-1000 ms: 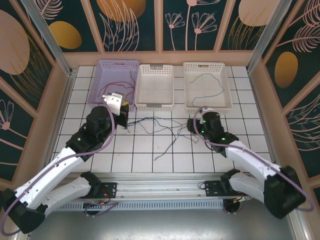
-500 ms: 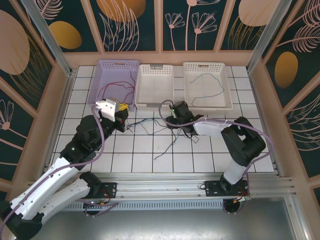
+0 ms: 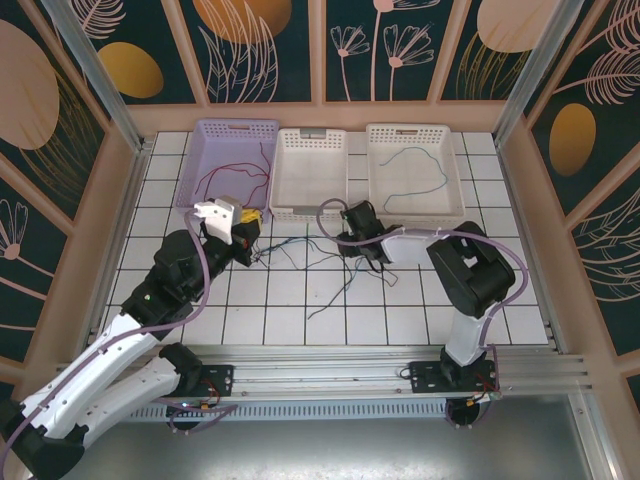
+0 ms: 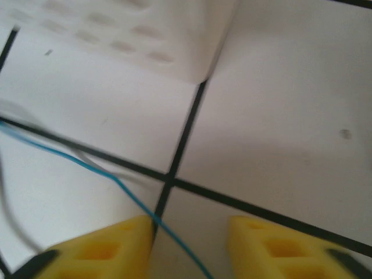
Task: Untangle the cables
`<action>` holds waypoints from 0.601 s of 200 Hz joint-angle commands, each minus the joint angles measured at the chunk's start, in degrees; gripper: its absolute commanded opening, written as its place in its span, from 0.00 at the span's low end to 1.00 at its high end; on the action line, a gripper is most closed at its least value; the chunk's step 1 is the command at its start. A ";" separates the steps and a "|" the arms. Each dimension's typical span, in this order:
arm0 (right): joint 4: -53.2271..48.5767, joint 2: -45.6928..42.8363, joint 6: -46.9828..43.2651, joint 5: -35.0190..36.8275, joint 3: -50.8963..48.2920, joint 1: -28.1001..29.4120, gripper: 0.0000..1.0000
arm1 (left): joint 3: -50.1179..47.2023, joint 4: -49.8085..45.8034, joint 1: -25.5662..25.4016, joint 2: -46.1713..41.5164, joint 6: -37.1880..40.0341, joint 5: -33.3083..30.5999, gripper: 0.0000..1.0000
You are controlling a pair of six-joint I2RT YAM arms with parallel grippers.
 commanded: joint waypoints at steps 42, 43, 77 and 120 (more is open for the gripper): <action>4.67 -4.22 2.13 -2.12 -8.21 -1.42 0.00 | 0.41 0.87 0.20 0.04 -0.70 -0.08 0.00; 4.75 -4.57 2.17 -2.09 -8.40 -1.45 0.00 | 0.40 0.89 0.16 0.08 -0.74 -0.12 0.00; 4.24 -20.11 3.90 -1.26 -14.01 -1.54 0.00 | 2.27 -1.91 0.12 3.32 -0.87 -3.46 0.00; -0.77 -44.91 12.43 -1.01 -20.46 -9.67 0.00 | 5.88 -7.60 0.19 5.24 -1.00 -24.61 0.00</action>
